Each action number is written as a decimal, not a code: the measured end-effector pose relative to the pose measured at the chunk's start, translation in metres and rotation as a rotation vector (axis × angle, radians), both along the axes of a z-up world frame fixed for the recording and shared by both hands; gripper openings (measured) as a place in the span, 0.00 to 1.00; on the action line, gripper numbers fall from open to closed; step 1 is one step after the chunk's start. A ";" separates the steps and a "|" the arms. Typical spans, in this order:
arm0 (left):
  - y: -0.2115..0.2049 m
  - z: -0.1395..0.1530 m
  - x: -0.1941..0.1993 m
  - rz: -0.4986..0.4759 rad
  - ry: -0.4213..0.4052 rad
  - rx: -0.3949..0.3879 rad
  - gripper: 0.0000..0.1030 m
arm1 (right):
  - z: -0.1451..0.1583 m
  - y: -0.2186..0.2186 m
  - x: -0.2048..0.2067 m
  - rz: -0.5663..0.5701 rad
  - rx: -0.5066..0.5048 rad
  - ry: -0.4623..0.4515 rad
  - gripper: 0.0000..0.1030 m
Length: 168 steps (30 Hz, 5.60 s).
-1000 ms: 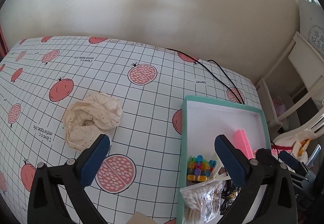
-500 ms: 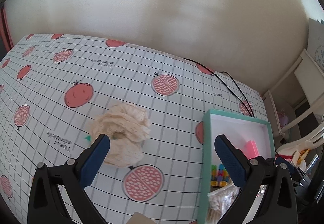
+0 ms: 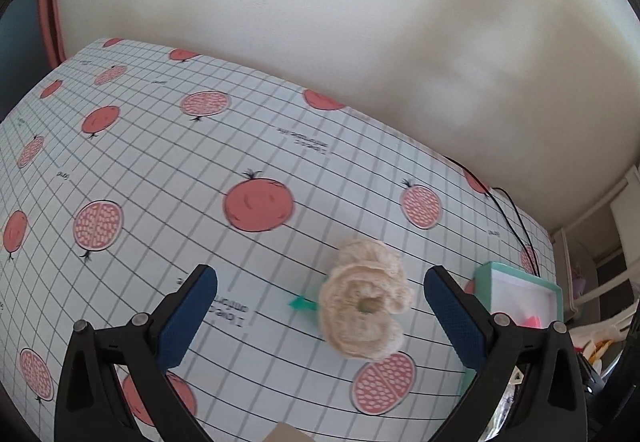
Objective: Organize objects
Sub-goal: 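Open both grippers and move them back toward the lace cloth, then grasp the lace cloth with the right gripper while the left grasps the green toy, then lift the lace cloth and green toy and carry both over the tray, then open the left gripper dropping the green toy while the right lowers the lace cloth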
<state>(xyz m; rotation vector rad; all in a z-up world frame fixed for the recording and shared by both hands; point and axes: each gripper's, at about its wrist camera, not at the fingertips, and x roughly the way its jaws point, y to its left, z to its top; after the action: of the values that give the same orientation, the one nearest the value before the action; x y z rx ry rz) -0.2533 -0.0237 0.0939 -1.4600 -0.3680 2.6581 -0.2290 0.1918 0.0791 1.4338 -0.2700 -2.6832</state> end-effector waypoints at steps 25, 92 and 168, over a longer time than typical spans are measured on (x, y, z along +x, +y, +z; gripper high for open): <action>-0.030 -0.050 -0.014 0.058 -0.129 0.035 1.00 | -0.058 -0.072 -0.019 0.107 -0.043 -0.063 0.44; 0.041 -0.026 -0.005 -0.062 0.026 0.093 0.12 | -0.023 0.007 -0.007 0.014 -0.255 -0.043 0.07; 0.200 0.041 0.049 -0.379 0.218 0.123 0.12 | 0.036 0.211 0.064 -0.277 -0.166 0.128 0.06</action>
<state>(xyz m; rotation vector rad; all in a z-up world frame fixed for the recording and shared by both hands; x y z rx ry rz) -0.2047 0.1760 0.1352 -1.0666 -0.2071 2.4072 -0.1647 0.4024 0.1147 1.2524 -0.7109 -2.8673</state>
